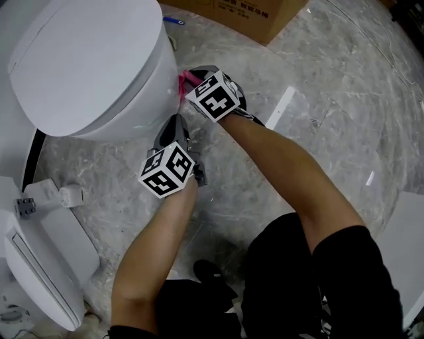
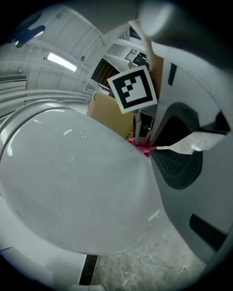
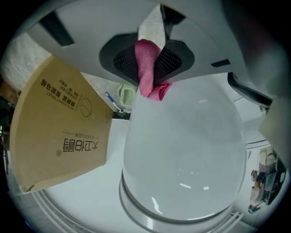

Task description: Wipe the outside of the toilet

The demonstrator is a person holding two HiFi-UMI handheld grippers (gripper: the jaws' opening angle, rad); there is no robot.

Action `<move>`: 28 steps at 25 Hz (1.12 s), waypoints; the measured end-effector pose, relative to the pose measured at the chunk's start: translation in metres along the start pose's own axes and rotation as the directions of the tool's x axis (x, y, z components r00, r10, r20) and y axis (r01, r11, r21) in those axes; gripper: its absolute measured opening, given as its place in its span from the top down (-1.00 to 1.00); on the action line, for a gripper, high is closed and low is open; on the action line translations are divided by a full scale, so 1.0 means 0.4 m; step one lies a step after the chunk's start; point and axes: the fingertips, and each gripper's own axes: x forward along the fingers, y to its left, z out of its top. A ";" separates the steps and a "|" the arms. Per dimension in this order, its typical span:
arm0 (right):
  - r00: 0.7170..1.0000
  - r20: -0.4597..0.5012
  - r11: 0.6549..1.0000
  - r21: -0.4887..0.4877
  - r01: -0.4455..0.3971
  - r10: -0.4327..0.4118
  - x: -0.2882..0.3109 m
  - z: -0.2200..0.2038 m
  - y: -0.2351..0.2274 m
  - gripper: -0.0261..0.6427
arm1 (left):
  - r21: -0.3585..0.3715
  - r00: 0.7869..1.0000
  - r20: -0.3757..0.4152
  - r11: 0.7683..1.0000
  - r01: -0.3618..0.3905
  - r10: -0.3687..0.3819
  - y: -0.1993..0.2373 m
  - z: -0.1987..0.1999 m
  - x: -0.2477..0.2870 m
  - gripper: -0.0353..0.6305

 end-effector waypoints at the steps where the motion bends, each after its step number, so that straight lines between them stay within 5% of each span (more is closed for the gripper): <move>1: 1.000 -0.003 1.000 -0.024 0.002 -0.002 0.014 0.006 -0.012 0.59 | 0.001 1.000 -0.002 1.000 0.007 -0.007 -0.002 0.002 0.010 0.85; 9: 0.995 0.040 0.996 0.032 0.088 -0.089 0.076 0.045 -0.093 0.59 | 0.013 0.997 -0.036 0.997 0.074 -0.074 -0.017 -0.030 0.032 0.85; 14: 0.978 0.116 0.972 0.179 0.154 -0.176 -0.038 -0.006 -0.081 0.57 | 0.050 0.990 -0.069 0.990 0.130 -0.126 0.018 -0.055 -0.020 0.85; 21: 0.980 0.196 0.900 0.434 -0.047 -0.043 -0.181 -0.084 0.248 0.57 | 0.163 0.992 -0.049 0.979 0.122 -0.116 0.195 -0.008 -0.170 0.85; 28: 0.954 0.296 0.927 0.344 -0.148 0.043 -0.086 0.000 0.593 0.57 | 0.277 0.999 0.041 0.961 -0.028 0.017 0.394 0.056 -0.281 0.85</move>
